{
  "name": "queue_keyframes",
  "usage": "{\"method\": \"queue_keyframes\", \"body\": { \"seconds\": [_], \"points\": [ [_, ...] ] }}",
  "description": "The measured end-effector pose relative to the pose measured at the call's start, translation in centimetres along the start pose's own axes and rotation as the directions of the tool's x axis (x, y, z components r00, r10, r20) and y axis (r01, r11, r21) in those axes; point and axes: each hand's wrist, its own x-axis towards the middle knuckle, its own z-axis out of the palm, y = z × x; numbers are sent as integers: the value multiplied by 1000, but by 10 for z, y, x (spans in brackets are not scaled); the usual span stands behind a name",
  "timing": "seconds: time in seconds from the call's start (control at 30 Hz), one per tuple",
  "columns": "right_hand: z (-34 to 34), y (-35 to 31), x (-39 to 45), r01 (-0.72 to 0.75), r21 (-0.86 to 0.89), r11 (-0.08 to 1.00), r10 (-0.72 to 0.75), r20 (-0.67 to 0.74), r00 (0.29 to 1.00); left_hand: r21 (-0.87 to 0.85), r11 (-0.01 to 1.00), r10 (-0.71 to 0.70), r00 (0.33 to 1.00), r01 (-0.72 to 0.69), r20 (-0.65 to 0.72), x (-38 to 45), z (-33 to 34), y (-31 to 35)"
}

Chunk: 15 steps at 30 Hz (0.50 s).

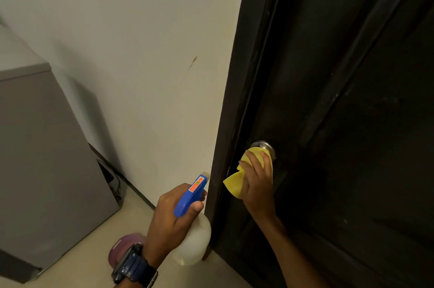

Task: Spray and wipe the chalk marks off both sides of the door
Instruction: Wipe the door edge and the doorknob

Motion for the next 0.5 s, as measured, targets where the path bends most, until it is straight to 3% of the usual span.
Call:
{"method": "queue_keyframes", "body": {
  "seconds": [0.07, 0.1, 0.13, 0.17, 0.2, 0.23, 0.27, 0.3, 0.37, 0.4, 0.43, 0.5],
  "points": [
    [-12, -1, -13, -160, 260, 952, 180, -52, 982, 4, 1000, -9, 1000, 9, -22, 5, 3, 0],
    [-19, -6, -23, -313, 387, 867, 370, -81, 926, 15, 1000, 0, 999, 1, -32, 8, 3, 1],
    [-23, -9, -32, -482, 500, 720, 592, -80, 802, 28, 1000, 12, 999, -11, -37, 11, 3, 0],
    [-23, -9, -44, -618, 604, 503, 790, -31, 613, 41, 999, 21, 999, -19, -42, 15, 3, -1],
    [-21, -11, -52, -680, 698, 224, 906, 109, 410, 50, 999, 22, 998, -19, -51, 19, 2, -1],
    [-8, -9, -62, -668, 742, -52, 923, 291, 251, 54, 998, 22, 998, -19, -64, 23, 2, -2],
    [3, -10, -67, -647, 720, -250, 875, 454, 168, 56, 998, 25, 996, -20, -81, 28, 1, -4],
    [15, -11, -67, -642, 670, -372, 822, 559, 108, 63, 998, 28, 995, -22, -97, 31, 1, -5],
    [42, -14, -54, -552, 641, -534, 779, 626, -27, 91, 995, 38, 993, -27, -116, 39, 3, -5],
    [51, -23, -41, -527, 664, -531, 791, 612, -27, 88, 996, 42, 992, -31, -122, 41, 2, -3],
    [56, -33, -24, -539, 694, -477, 818, 575, 17, 90, 995, 44, 991, -33, -125, 44, 2, -2],
    [58, -51, 10, -595, 762, -255, 875, 443, 193, 102, 994, 50, 990, -36, -131, 47, 2, -1]
  ]
}}
